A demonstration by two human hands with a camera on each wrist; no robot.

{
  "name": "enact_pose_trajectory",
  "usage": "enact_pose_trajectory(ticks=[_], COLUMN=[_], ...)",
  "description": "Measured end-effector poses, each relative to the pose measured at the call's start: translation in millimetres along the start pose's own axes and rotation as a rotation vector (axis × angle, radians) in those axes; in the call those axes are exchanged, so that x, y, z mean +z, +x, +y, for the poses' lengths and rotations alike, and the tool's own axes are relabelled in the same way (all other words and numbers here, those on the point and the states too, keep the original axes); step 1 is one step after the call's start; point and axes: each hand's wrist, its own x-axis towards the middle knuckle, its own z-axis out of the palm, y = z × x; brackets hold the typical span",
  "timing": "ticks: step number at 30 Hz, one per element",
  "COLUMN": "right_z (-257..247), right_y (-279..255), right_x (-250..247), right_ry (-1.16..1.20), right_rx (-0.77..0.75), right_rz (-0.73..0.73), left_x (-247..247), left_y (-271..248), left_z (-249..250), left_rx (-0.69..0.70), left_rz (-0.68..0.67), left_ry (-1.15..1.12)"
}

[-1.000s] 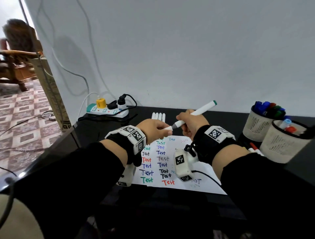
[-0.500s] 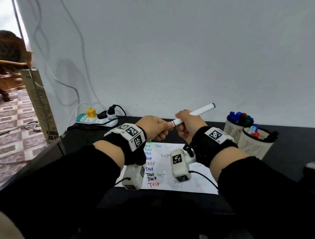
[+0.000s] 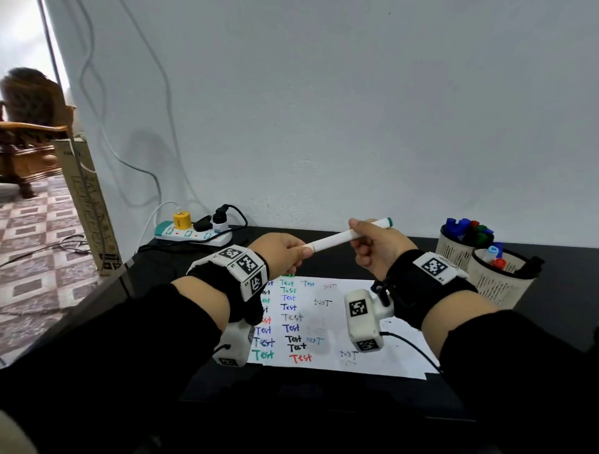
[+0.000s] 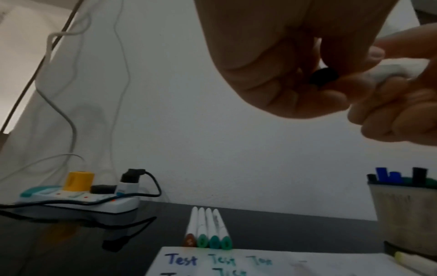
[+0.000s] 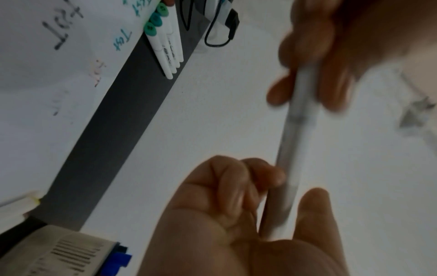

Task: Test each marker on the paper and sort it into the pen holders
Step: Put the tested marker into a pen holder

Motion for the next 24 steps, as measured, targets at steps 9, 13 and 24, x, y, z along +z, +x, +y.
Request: enact_pose_trajectory(ticks=[9,13,24], right_z=[-4,-6,-2], right_y=[8,12,27], right_x=[-10,3,-18], right_ry=[-0.907,-1.385,-1.642], right_rx=[-0.138,-0.171,0.020], right_rz=[-0.065,-0.162,-0.140], left_x=[-14,-16,27], left_y=[5,8,31], left_z=[-19,-14,-16], left_rx=[-0.055,-0.027,-0.100], left_rz=[0.052,0.045,-0.215], left_ry=[0.245,0.259,0.488])
